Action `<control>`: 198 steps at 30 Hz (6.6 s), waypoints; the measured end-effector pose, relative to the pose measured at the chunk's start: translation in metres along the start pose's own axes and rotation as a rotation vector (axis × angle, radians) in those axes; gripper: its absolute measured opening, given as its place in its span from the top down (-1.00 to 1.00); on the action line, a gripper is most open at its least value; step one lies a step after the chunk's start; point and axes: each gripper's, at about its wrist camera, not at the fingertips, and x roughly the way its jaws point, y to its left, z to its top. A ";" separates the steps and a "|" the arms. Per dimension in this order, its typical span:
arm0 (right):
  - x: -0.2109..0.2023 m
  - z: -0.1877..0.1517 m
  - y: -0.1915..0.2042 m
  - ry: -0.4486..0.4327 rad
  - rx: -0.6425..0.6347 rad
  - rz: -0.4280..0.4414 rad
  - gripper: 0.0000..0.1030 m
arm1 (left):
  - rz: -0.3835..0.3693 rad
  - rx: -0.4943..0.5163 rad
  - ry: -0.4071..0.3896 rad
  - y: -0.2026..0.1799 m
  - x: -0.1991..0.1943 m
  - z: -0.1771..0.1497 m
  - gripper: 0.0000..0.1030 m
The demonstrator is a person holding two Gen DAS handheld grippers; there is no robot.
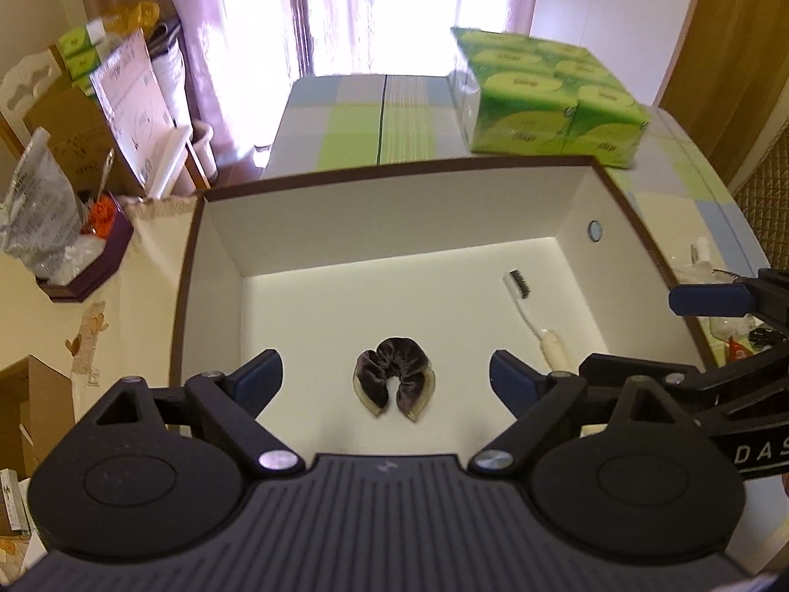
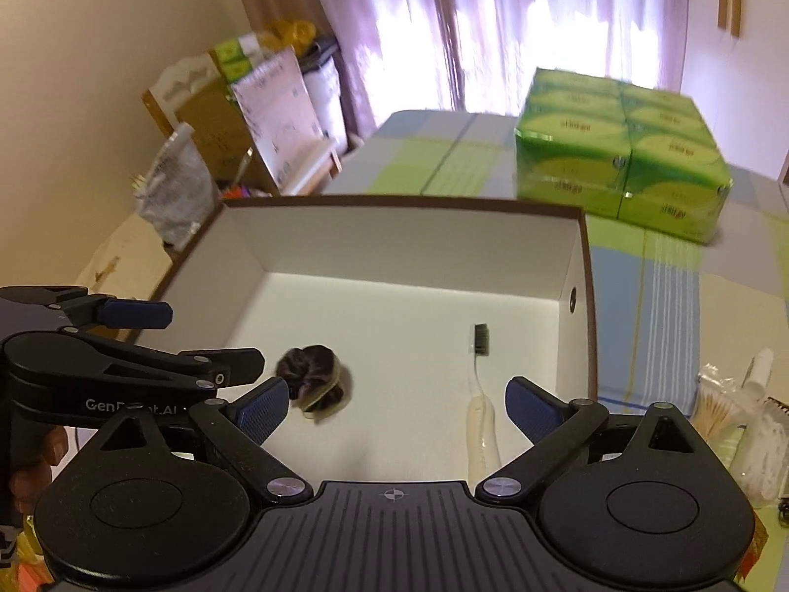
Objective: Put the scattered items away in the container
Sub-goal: 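Withdraw both open tools from the box back toward the table, then move the left tool to the red snack packet while the right approaches the black cable, then grasp the red snack packet with the left tool while the right grasps the black cable, then carry the red packet and black cable with both tools over the box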
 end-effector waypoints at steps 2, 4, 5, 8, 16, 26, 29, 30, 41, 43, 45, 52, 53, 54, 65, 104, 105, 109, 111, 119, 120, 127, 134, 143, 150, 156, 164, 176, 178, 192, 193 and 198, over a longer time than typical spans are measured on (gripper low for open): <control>-0.009 -0.006 0.003 -0.023 -0.013 -0.001 -0.93 | 0.000 -0.003 -0.018 -0.003 -0.011 -0.005 -0.78; -0.020 -0.010 0.006 -0.039 -0.023 0.001 -0.93 | -0.004 -0.008 -0.031 -0.005 -0.022 -0.011 -0.79; -0.025 -0.012 0.006 -0.044 -0.026 0.007 -0.93 | -0.005 -0.008 -0.035 -0.007 -0.026 -0.014 -0.81; -0.035 -0.020 0.007 -0.055 -0.034 0.022 -0.93 | -0.007 -0.006 -0.038 -0.013 -0.037 -0.025 -0.83; -0.057 -0.045 0.006 -0.059 -0.072 0.016 -0.93 | 0.006 -0.028 -0.026 -0.031 -0.057 -0.054 -0.84; -0.072 -0.070 -0.002 -0.036 -0.101 0.021 -0.93 | 0.024 -0.061 0.005 -0.052 -0.066 -0.083 -0.84; -0.074 -0.078 -0.006 -0.023 -0.110 0.019 -0.93 | 0.026 -0.073 0.017 -0.058 -0.067 -0.089 -0.84; -0.074 -0.080 -0.007 -0.017 -0.109 0.022 -0.93 | 0.027 -0.075 0.020 -0.060 -0.067 -0.091 -0.84; -0.081 -0.096 -0.022 0.026 -0.117 0.050 -0.93 | 0.047 -0.098 0.033 -0.079 -0.073 -0.102 -0.84; -0.083 -0.098 -0.026 0.030 -0.115 0.051 -0.93 | 0.049 -0.099 0.035 -0.083 -0.073 -0.103 -0.84; -0.085 -0.100 -0.030 0.036 -0.111 0.051 -0.93 | 0.051 -0.100 0.037 -0.088 -0.074 -0.105 -0.84; -0.093 -0.108 -0.047 0.055 -0.094 0.037 -0.93 | 0.049 -0.097 0.043 -0.106 -0.073 -0.108 -0.84; -0.094 -0.109 -0.050 0.056 -0.091 0.035 -0.93 | 0.048 -0.097 0.045 -0.109 -0.073 -0.108 -0.84; -0.095 -0.109 -0.053 0.058 -0.088 0.031 -0.93 | 0.047 -0.097 0.046 -0.112 -0.072 -0.109 -0.84; -0.109 -0.117 -0.079 0.050 -0.076 -0.016 -0.93 | 0.034 -0.082 0.060 -0.140 -0.067 -0.109 -0.84; -0.162 -0.178 -0.244 -0.010 0.312 -0.264 -0.93 | -0.237 0.251 0.086 -0.288 -0.006 -0.086 -0.81; -0.163 -0.180 -0.249 -0.012 0.316 -0.269 -0.93 | -0.243 0.260 0.085 -0.292 -0.003 -0.085 -0.81; -0.162 -0.188 -0.270 -0.015 0.343 -0.274 -0.93 | -0.264 0.311 0.071 -0.315 0.015 -0.079 -0.76; -0.160 -0.192 -0.281 -0.017 0.355 -0.273 -0.93 | -0.273 0.332 0.063 -0.326 0.025 -0.077 -0.74; -0.145 -0.196 -0.326 -0.007 0.393 -0.287 -0.93 | -0.312 0.412 0.005 -0.365 0.057 -0.067 -0.72; -0.143 -0.195 -0.332 -0.005 0.399 -0.286 -0.93 | -0.313 0.423 -0.001 -0.370 0.061 -0.066 -0.72; -0.129 -0.184 -0.354 0.002 0.409 -0.268 -0.93 | -0.291 0.487 -0.007 -0.393 0.095 -0.061 -0.64; -0.117 -0.174 -0.363 -0.007 0.414 -0.240 -0.93 | -0.304 0.474 0.032 -0.397 0.119 -0.059 -0.19; -0.096 -0.159 -0.363 -0.023 0.381 -0.211 -0.93 | -0.329 0.450 0.039 -0.385 0.119 -0.058 0.22; -0.075 -0.150 -0.348 -0.024 0.370 -0.252 -0.93 | -0.285 0.407 0.054 -0.360 0.116 -0.061 0.23; -0.059 -0.148 -0.341 -0.008 0.381 -0.307 -0.93 | -0.261 0.368 0.061 -0.343 0.115 -0.063 0.22; -0.048 -0.145 -0.332 -0.022 0.387 -0.348 -1.00 | -0.252 0.357 0.060 -0.337 0.116 -0.061 0.22; -0.040 -0.152 -0.315 0.014 0.237 -0.446 -0.82 | -0.271 0.358 0.056 -0.332 0.116 -0.061 0.24; -0.044 -0.155 -0.315 0.022 0.233 -0.437 -0.82 | -0.275 0.360 0.055 -0.332 0.115 -0.061 0.26; -0.091 -0.173 -0.301 0.008 0.243 -0.357 -0.82 | -0.315 0.390 0.040 -0.333 0.091 -0.068 0.41; -0.094 -0.174 -0.300 0.004 0.243 -0.354 -0.82 | -0.317 0.392 0.040 -0.332 0.089 -0.070 0.43; -0.104 -0.176 -0.290 -0.011 0.238 -0.338 -0.82 | -0.331 0.378 0.040 -0.324 0.076 -0.078 0.51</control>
